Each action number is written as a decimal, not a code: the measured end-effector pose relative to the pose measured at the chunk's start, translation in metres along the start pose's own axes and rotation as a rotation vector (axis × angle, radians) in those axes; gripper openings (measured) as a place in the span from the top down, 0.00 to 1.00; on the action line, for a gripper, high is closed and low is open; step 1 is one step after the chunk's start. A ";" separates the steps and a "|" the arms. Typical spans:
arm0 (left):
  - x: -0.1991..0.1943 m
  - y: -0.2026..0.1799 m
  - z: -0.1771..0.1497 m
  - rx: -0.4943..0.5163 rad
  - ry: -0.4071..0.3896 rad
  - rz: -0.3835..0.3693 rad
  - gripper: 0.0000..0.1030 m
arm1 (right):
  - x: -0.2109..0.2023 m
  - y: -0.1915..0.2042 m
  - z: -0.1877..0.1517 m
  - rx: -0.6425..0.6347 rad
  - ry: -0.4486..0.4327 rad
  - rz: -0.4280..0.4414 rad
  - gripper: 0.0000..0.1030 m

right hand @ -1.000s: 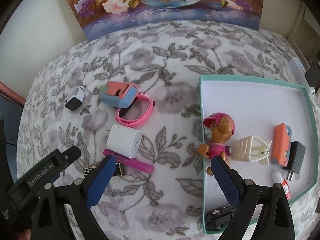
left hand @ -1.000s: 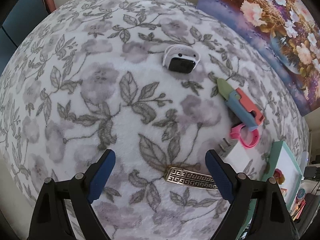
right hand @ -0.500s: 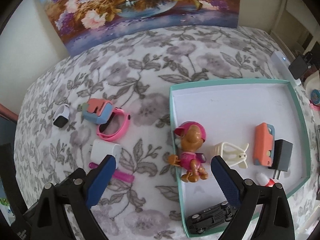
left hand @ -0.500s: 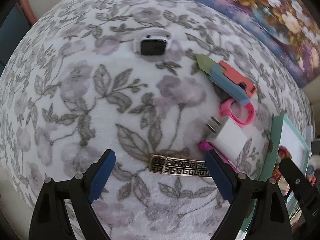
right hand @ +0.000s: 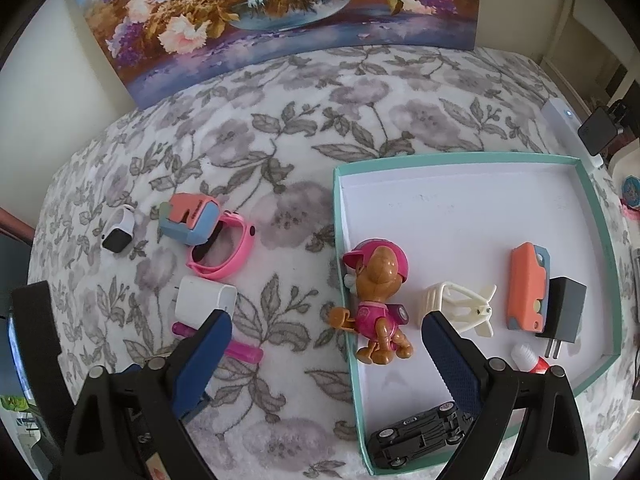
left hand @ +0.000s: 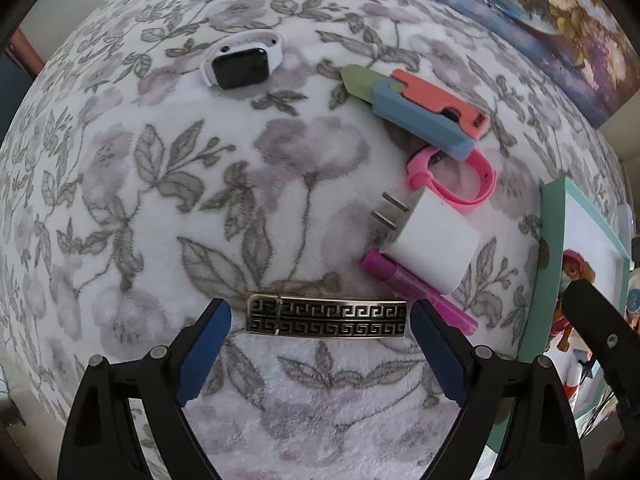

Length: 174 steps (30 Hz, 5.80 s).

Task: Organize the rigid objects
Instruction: 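Grasp the gold patterned bar with the left tool, then grasp the pink marker with the right tool while the left tool holds the gold bar, then carry the gold bar with the left tool while the right tool carries the pink marker to the tray, then open the left tool releasing the gold bar while the right tool releases the pink marker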

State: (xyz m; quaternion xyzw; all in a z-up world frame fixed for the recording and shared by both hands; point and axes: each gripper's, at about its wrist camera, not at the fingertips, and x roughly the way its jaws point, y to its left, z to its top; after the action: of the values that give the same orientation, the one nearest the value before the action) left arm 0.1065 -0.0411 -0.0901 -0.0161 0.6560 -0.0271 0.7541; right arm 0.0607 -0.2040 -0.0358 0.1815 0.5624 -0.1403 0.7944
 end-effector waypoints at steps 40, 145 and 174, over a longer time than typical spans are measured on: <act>-0.054 0.105 0.013 -0.252 -0.195 0.095 0.20 | 0.012 0.050 -0.016 -0.022 0.045 0.131 0.05; -0.112 -0.122 -0.057 0.270 -0.240 -0.135 0.20 | -0.072 -0.182 -0.020 0.335 -0.110 -0.099 0.19; -0.040 -0.174 -0.084 0.429 -0.056 -0.041 0.20 | -0.016 -0.185 -0.026 0.312 0.073 -0.097 0.18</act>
State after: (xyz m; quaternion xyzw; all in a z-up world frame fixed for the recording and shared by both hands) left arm 0.0146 -0.2117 -0.0522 0.1307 0.6134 -0.1810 0.7576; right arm -0.0458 -0.3577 -0.0523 0.2801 0.5706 -0.2574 0.7278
